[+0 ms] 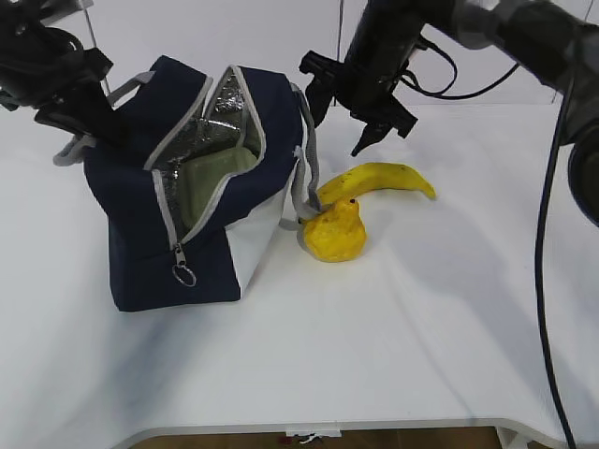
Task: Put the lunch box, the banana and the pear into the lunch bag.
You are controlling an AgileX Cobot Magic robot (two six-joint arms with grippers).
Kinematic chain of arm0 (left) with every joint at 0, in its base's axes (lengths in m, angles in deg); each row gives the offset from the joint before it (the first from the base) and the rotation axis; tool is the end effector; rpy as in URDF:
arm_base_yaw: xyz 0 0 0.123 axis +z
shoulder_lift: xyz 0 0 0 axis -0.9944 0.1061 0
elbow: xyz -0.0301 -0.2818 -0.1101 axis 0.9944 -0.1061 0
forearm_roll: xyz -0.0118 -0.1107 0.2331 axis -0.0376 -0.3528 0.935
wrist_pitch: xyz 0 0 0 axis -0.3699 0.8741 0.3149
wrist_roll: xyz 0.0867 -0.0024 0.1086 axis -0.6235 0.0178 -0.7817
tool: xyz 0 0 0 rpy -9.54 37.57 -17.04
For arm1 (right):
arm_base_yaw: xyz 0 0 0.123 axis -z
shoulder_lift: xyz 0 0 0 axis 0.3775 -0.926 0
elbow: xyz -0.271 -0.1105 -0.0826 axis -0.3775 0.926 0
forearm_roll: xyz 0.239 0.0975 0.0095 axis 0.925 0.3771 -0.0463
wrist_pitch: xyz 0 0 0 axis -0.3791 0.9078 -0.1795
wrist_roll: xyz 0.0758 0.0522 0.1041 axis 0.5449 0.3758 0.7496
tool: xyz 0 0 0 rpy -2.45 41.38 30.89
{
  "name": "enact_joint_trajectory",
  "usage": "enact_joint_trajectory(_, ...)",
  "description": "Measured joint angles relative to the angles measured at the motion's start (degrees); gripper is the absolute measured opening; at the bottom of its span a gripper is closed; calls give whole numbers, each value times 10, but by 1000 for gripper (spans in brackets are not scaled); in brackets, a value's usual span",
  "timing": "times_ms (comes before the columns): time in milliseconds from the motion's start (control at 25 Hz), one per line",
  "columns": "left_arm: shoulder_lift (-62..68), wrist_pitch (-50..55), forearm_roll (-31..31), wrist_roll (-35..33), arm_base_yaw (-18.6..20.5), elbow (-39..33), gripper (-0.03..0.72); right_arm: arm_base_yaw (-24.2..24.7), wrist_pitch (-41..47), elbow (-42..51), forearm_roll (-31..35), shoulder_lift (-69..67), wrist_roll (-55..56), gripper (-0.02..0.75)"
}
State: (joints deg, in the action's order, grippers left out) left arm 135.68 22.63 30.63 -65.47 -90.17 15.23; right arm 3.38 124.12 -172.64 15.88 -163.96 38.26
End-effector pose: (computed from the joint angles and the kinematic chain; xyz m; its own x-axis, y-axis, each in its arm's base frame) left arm 0.4083 -0.1129 0.2614 -0.9008 0.2415 -0.3610 0.3867 0.8243 -0.4135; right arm 0.5346 0.1954 0.2055 -0.8043 0.5658 -0.1817 0.4736 0.7950 0.3790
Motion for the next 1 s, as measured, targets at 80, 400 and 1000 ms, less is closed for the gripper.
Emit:
enact_joint_trajectory(80,0,0,1,0,0,0,-7,0,0,0,1,-4,5,561)
enact_joint_trajectory(400,0,0,2,0,0,0,-7,0,0,0,2,-7,20,561)
enact_joint_trajectory(1000,0,0,5,0,0,0,-7,0,-2,48,-11,-7,18,561)
